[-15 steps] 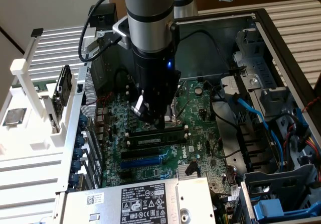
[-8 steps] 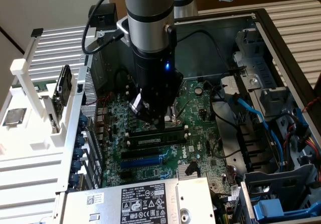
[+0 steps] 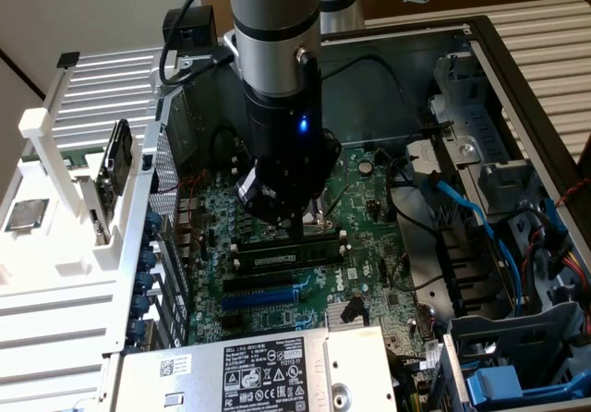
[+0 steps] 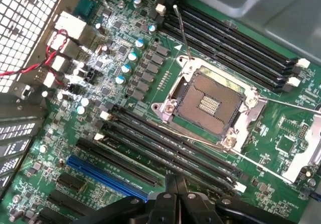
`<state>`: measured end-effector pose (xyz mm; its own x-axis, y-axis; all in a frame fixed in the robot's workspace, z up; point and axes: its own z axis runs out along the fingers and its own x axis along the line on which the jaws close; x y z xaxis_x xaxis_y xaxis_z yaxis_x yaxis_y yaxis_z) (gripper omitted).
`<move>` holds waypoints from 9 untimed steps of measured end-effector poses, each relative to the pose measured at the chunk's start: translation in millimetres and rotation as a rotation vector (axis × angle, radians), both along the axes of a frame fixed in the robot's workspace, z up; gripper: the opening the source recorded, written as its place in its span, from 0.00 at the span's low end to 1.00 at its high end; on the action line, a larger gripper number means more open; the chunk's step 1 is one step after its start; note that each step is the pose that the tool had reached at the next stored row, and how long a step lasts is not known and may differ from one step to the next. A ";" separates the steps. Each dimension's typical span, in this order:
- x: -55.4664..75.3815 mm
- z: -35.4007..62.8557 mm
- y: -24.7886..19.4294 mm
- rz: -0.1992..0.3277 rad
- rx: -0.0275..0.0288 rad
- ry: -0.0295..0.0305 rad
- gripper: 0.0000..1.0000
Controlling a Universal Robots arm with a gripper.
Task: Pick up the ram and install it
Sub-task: 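Press down the ram until it locks into place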
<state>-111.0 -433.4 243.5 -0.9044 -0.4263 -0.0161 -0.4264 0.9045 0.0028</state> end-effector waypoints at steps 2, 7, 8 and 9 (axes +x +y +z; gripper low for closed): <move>0.0 0.0 0.0 -0.034 0.0000 0.0000 0.10; 0.0 -0.1 0.0 -0.167 0.0000 0.0000 0.10; 0.0 -0.1 0.0 -0.202 -0.0001 0.0000 0.10; 0.0 -0.1 0.0 -0.219 -0.0001 0.0000 0.10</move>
